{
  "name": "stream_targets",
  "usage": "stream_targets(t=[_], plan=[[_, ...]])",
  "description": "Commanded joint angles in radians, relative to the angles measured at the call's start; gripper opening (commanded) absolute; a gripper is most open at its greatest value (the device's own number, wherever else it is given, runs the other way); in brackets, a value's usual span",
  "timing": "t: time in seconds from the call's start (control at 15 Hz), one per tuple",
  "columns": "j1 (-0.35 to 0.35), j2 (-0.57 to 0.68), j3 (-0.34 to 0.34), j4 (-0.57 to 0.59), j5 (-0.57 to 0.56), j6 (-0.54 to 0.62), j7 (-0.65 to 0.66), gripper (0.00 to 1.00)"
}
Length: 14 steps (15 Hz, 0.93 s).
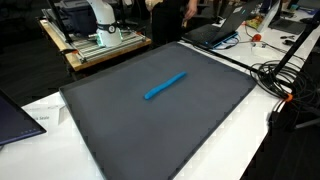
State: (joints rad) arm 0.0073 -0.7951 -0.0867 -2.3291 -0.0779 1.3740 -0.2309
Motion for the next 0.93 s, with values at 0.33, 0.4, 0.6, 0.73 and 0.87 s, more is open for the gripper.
stream_targets(t=[0.33, 0.4, 0.6, 0.73, 0.87], plan=[[0.148, -0.064, 0.131, 0.06, 0.11, 0.032, 0.015, 1.0], [0.148, -0.065, 0.134, 0.059, 0.109, 0.032, 0.019, 1.0], [0.139, -0.057, 0.119, 0.055, 0.109, 0.032, 0.017, 1.0], [0.139, -0.056, 0.117, 0.055, 0.109, 0.032, 0.016, 1.0], [0.139, -0.056, 0.117, 0.055, 0.109, 0.032, 0.016, 1.0]])
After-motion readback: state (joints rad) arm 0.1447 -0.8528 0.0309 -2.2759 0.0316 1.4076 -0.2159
